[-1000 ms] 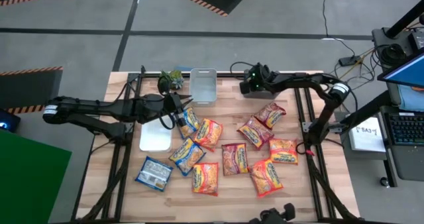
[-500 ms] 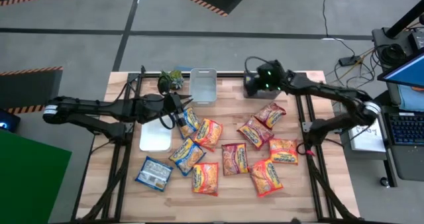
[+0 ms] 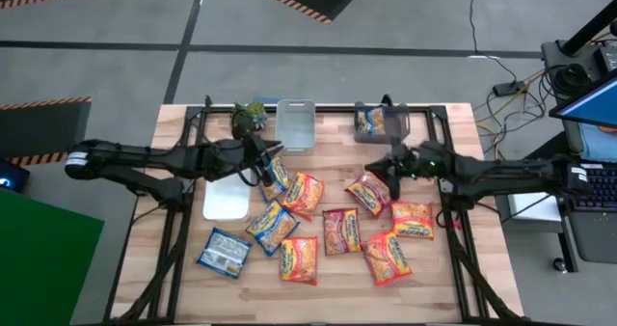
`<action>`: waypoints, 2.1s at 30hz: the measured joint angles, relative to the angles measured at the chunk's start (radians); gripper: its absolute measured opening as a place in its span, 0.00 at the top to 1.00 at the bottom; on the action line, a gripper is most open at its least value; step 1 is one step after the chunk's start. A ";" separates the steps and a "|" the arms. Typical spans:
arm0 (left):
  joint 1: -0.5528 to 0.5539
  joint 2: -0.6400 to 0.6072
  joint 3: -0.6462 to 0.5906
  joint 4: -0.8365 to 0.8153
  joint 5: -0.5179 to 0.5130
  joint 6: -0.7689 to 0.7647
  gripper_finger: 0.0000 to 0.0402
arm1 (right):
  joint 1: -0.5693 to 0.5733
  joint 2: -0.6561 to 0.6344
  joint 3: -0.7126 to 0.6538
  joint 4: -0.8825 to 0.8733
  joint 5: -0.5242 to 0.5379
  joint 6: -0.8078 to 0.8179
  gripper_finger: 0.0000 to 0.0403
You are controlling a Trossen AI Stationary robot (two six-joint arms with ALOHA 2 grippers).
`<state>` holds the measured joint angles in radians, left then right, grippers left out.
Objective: Sort Maruchan noodles
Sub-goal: Put the orange noodle pack into the gray bin
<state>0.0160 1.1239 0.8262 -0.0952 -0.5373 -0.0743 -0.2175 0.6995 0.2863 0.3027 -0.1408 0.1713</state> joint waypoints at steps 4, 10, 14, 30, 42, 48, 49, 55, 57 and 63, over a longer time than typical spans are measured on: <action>0.000 0.063 0.000 0.025 0.050 -0.062 0.90 | 0.033 -0.115 -0.055 0.028 0.001 -0.030 0.98; -0.002 0.154 0.013 0.071 0.164 -0.106 0.90 | 0.036 -0.275 -0.075 0.012 -0.024 -0.083 0.98; -0.001 0.204 0.051 0.060 0.174 -0.134 0.90 | 0.036 -0.351 -0.082 -0.035 -0.024 -0.120 0.98; -0.003 0.500 0.397 -0.636 0.440 -0.517 0.90 | 0.036 -0.394 -0.100 -0.096 -0.017 -0.147 0.98; -0.029 0.730 0.600 -0.811 0.466 -0.571 0.69 | 0.036 -0.391 -0.100 -0.112 -0.017 -0.157 0.98; -0.027 0.741 0.588 -0.811 0.228 -0.651 0.49 | 0.036 -0.390 -0.100 -0.130 -0.017 -0.156 0.98; -0.024 0.741 0.585 -0.812 0.208 -0.662 0.47 | 0.036 -0.390 -0.100 -0.137 -0.017 -0.155 0.98; -0.024 0.740 0.486 -0.650 0.154 -0.751 0.39 | 0.036 -0.390 -0.100 -0.149 -0.016 -0.144 0.98; -0.024 0.740 0.444 -0.589 0.154 -0.776 0.39 | 0.036 -0.391 -0.100 -0.149 -0.017 -0.144 0.98; -0.016 0.740 0.370 -0.479 0.153 -0.800 0.41 | 0.036 -0.391 -0.100 -0.151 -0.017 -0.129 0.98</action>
<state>0.0002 1.8638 1.1961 -0.5739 -0.3840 -0.8746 -0.1814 0.3088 0.1864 0.1516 -0.1574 0.0422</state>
